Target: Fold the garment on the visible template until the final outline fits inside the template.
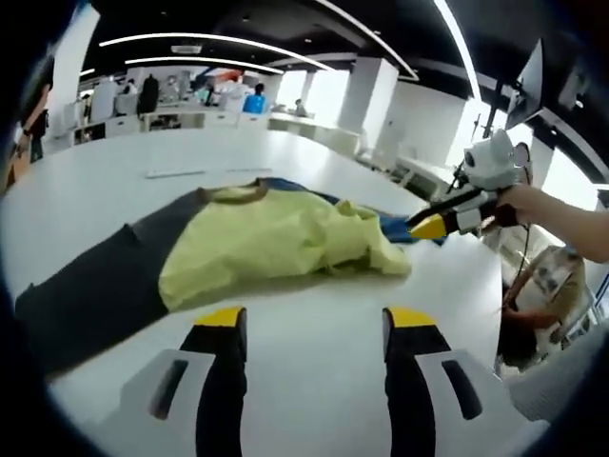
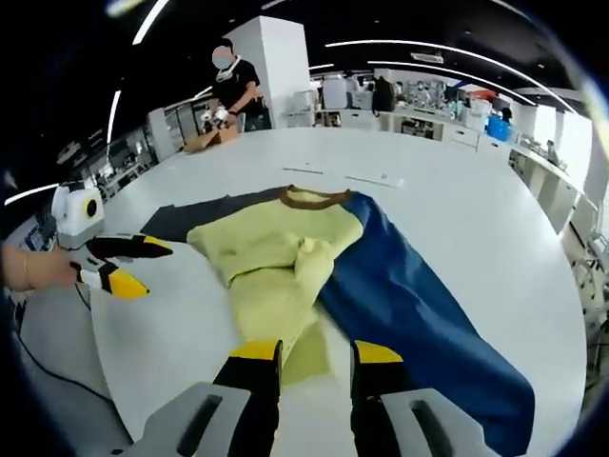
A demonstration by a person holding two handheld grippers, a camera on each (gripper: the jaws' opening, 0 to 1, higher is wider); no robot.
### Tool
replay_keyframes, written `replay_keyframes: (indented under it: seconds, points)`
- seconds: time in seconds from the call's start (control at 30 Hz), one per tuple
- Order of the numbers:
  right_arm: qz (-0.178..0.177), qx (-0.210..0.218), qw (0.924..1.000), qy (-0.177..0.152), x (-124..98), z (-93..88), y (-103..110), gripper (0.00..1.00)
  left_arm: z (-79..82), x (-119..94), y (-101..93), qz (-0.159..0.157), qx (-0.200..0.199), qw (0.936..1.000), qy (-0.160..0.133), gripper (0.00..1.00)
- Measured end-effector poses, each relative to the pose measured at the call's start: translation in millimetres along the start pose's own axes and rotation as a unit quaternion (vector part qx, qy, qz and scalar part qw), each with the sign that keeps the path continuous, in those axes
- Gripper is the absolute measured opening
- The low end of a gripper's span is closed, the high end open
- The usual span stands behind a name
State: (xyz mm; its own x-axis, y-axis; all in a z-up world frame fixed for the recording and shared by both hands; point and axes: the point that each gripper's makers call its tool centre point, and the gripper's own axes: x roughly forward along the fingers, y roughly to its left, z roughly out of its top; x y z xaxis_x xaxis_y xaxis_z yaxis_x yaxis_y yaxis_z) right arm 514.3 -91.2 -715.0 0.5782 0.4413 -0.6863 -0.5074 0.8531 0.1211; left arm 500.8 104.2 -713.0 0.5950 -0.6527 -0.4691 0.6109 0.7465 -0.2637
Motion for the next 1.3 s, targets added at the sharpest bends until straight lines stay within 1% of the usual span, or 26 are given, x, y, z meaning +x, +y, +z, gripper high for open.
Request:
replay_keyframes:
  seconds: [0.1, 0.2, 0.33, 0.43, 0.57, 0.67, 0.8, 0.9, 1.0, 1.07, 1.27, 1.3]
  points:
    - [-0.002, 0.010, 1.0000, 0.001, 0, -7.3, -3, 0.24, 4.2, 11, -5.3, -0.006, -0.005, 1.0000, -0.003, 0.51]
    - [-0.004, 0.015, 0.9999, 0.000, 0, -11.5, -6, 0.22, 8.0, 20, -9.9, -0.011, -0.002, 0.9999, -0.003, 0.47]
    - [-0.009, 0.013, 0.9998, -0.009, 2, -15.7, -7, 0.19, 8.4, 31, -9.6, -0.005, 0.012, 0.9999, 0.003, 0.47]
    - [-0.009, 0.011, 0.9999, -0.009, 6, -20.5, -5, 0.18, 7.3, 39, -11.0, -0.008, 0.014, 0.9998, 0.008, 0.40]
    - [-0.010, 0.009, 0.9999, -0.006, 10, -24.9, -5, 0.18, 4.7, 50, -12.0, -0.006, 0.008, 0.9999, 0.011, 0.37]
    - [-0.013, 0.001, 0.9999, -0.006, 12, -26.4, -5, 0.18, 3.8, 57, -14.4, -0.010, -0.001, 0.9999, 0.011, 0.32]
    - [-0.008, 0.003, 0.9999, -0.007, 15, -26.3, -4, 0.17, 5.0, 65, -17.1, -0.013, -0.010, 0.9998, 0.013, 0.28]
    - [-0.007, 0.001, 1.0000, -0.006, 19, -26.5, -5, 0.17, 4.2, 70, -18.9, -0.018, -0.016, 0.9996, 0.013, 0.21]
    - [-0.008, 0.003, 1.0000, -0.003, 22, -27.3, -7, 0.16, 4.1, 76, -18.1, -0.015, -0.019, 0.9996, 0.014, 0.19]
    - [-0.009, 0.004, 0.9999, -0.002, 23, -27.5, -8, 0.16, 5.5, 78, -18.2, -0.018, -0.023, 0.9995, 0.011, 0.16]
    - [-0.010, 0.002, 0.9999, -0.004, 25, -26.0, -10, 0.14, 4.7, 85, -15.4, -0.016, -0.026, 0.9994, 0.017, 0.09]
    - [-0.009, 0.001, 1.0000, -0.002, 26, -26.6, -9, 0.14, 4.4, 85, -15.3, -0.017, -0.033, 0.9992, 0.017, 0.07]
